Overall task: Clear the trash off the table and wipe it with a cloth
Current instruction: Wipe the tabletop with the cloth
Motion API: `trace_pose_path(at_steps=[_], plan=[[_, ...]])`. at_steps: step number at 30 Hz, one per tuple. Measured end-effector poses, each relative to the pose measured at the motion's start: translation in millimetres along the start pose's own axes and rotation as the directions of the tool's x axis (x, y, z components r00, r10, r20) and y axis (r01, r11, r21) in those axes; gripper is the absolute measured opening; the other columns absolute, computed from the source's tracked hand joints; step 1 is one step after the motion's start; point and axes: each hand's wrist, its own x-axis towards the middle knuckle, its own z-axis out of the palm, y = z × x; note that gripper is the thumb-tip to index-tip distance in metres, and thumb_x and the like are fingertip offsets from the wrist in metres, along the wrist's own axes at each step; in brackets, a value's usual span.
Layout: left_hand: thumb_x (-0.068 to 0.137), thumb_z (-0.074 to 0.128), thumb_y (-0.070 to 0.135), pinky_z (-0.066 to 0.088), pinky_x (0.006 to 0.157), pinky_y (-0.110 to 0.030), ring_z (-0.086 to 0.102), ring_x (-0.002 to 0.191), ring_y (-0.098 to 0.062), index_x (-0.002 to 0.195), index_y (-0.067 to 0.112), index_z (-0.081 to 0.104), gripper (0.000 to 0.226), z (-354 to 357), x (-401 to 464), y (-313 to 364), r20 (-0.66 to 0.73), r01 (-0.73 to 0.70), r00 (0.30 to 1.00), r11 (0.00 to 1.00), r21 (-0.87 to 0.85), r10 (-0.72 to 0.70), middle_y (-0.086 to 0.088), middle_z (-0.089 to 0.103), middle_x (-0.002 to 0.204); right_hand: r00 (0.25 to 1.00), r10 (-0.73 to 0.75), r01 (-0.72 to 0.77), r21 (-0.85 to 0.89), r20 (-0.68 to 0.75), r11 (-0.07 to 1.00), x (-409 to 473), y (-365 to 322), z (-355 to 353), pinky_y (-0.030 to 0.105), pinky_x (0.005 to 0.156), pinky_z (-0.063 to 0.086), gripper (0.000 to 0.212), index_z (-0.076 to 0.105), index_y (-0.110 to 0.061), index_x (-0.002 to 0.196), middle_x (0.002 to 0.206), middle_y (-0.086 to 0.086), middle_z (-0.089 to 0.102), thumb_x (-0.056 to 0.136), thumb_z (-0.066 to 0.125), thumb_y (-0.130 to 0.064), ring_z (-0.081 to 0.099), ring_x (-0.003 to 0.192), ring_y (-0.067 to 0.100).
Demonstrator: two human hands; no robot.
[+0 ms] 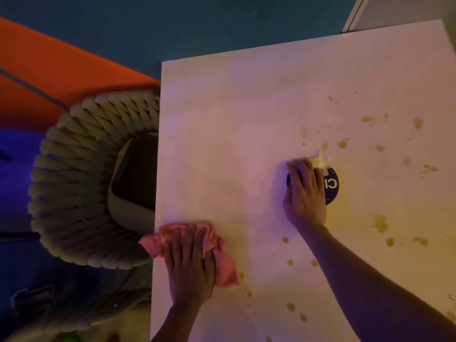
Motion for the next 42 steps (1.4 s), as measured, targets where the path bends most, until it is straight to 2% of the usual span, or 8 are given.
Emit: trace_pose_path(at_steps=[8,14,19,24,27,30,38,42], plan=[[0.097,0.038,0.043,0.017,0.118,-0.062,0.028,0.147,-0.043,0.154,0.022,0.039,0.061,5,77,59,-0.053,0.127,0.990,0.992,-0.016,-0.128,-0.010,0.037,0.159,0.998,-0.028,0.029,0.014,-0.055,0.999,10,-2,4,0.052,0.118,0.023,0.058,0.048,-0.009,0.142,0.144,0.010,0.045,0.084,0.046,-0.007,0.031,0.144,0.033],[0.096,0.047,0.042,0.016,0.121,-0.060,0.024,0.150,-0.039,0.156,0.026,0.036,0.063,18,50,90,-0.057,-0.144,0.988,0.988,-0.050,0.141,-0.005,0.033,0.163,0.997,0.000,0.006,0.072,-0.081,0.997,4,4,9,0.051,0.118,0.025,0.056,0.052,-0.011,0.138,0.144,0.008,0.047,0.084,0.039,-0.011,0.034,0.142,0.033],[0.098,0.048,0.039,0.022,0.119,-0.060,0.022,0.153,-0.034,0.156,0.026,0.036,0.060,23,-14,39,-0.019,-0.402,0.916,0.915,-0.025,0.401,-0.001,0.029,0.164,0.994,-0.006,0.036,0.271,-0.110,0.962,-2,11,5,0.055,0.114,0.031,0.052,0.057,-0.006,0.134,0.140,0.014,0.052,0.088,0.034,-0.009,0.036,0.141,0.034],[0.097,0.044,0.037,0.019,0.121,-0.057,0.024,0.152,-0.032,0.155,0.027,0.037,0.060,15,-29,0,-0.006,-0.270,0.963,0.963,0.003,0.270,-0.003,0.032,0.163,0.986,-0.039,0.074,0.219,-0.161,0.973,-50,45,-14,0.057,0.114,0.029,0.051,0.058,-0.005,0.132,0.138,0.015,0.054,0.085,0.039,-0.003,0.035,0.143,0.037],[0.099,0.038,0.036,0.020,0.120,-0.056,0.031,0.147,-0.037,0.154,0.023,0.038,0.056,18,-11,30,-0.057,-0.032,0.998,0.999,0.000,0.032,-0.007,0.036,0.160,0.988,-0.018,0.051,0.211,-0.155,0.976,-93,59,-27,0.057,0.117,0.024,0.049,0.057,-0.006,0.133,0.141,0.013,0.053,0.087,0.038,-0.001,0.032,0.146,0.035],[0.099,0.033,0.040,0.015,0.121,-0.056,0.029,0.147,-0.038,0.155,0.025,0.034,0.058,23,14,77,-0.105,0.194,0.975,0.980,-0.035,-0.197,-0.006,0.035,0.160,0.986,0.044,-0.005,0.237,-0.160,0.971,-127,70,-40,0.057,0.118,0.023,0.048,0.058,-0.006,0.132,0.140,0.013,0.053,0.089,0.037,-0.001,0.031,0.147,0.033],[0.098,0.034,0.042,0.017,0.119,-0.058,0.028,0.148,-0.039,0.155,0.026,0.032,0.060,32,20,97,-0.118,0.176,0.977,0.984,-0.031,-0.179,-0.004,0.034,0.161,0.996,0.005,0.017,0.244,-0.087,0.970,-198,69,-35,0.060,0.111,0.029,0.049,0.056,-0.003,0.134,0.143,0.016,0.051,0.089,0.040,0.001,0.034,0.145,0.035],[0.089,0.043,0.044,0.028,0.113,-0.058,0.039,0.138,-0.038,0.144,0.024,0.045,0.059,17,24,92,-0.119,0.142,0.982,0.989,-0.045,-0.146,-0.006,0.046,0.149,0.997,0.057,-0.049,0.147,-0.046,0.988,-198,61,-40,0.055,0.116,0.026,0.050,0.053,-0.008,0.138,0.144,0.011,0.048,0.088,0.043,-0.003,0.031,0.146,0.031]])
